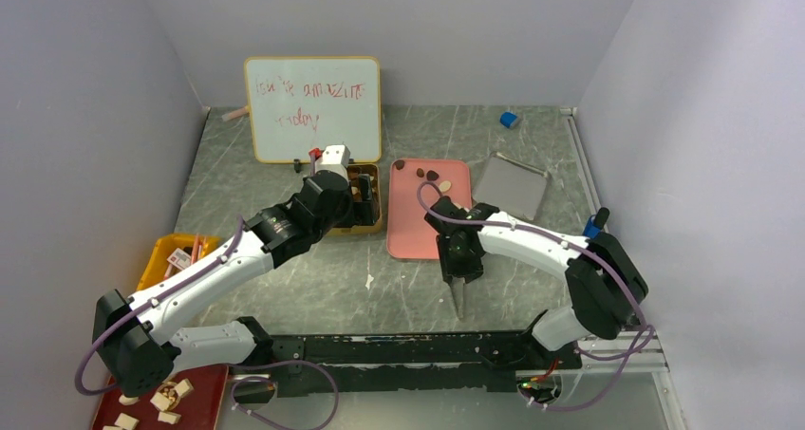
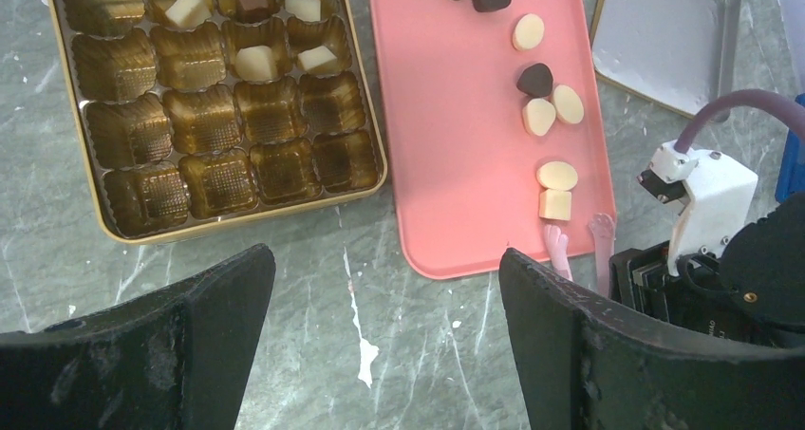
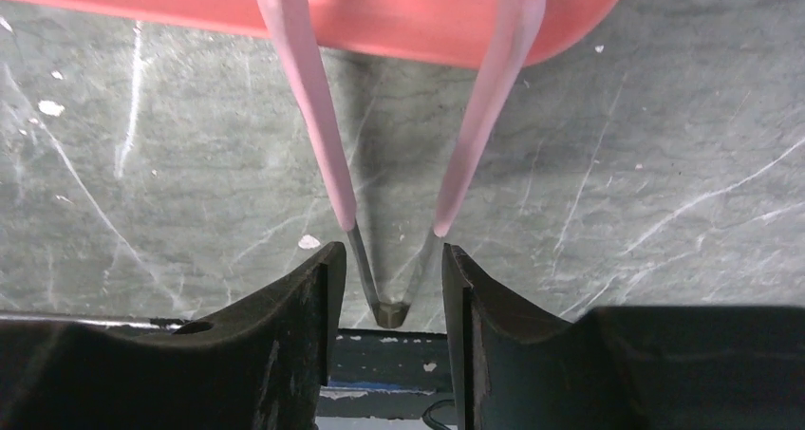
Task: Pack the chocolate
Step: Place the clamp on the plate, then pick up the clamp from the plate.
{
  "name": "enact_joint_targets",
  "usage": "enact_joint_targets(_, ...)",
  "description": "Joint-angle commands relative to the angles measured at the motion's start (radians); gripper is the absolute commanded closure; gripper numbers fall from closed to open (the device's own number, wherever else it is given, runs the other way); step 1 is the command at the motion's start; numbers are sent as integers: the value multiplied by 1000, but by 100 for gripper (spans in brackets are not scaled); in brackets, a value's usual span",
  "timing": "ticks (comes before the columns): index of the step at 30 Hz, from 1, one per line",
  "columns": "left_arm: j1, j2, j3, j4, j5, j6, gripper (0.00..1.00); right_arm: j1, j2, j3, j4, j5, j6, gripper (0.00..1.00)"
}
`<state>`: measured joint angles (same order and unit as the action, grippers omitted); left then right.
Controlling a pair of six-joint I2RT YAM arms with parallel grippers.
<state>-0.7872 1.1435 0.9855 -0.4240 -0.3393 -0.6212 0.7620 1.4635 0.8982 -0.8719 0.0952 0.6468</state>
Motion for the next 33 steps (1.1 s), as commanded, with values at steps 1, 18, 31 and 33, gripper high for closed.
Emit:
enact_joint_targets(1,-4,-5,8,21,-18,6,7,0,27,69,26,29,-8,54)
enact_joint_targets(18,-4,-15,-1,19,-10,-2,7,61,-181,-25,41,103,21,51)
enact_joint_targets(31,-10,-18,-20,26,-9,12,7,178,-444,-342,223,181,200,19)
enact_joint_targets(33,-13,-15,-19,21,-6,12,7,190,-459,-367,263,191,208,3)
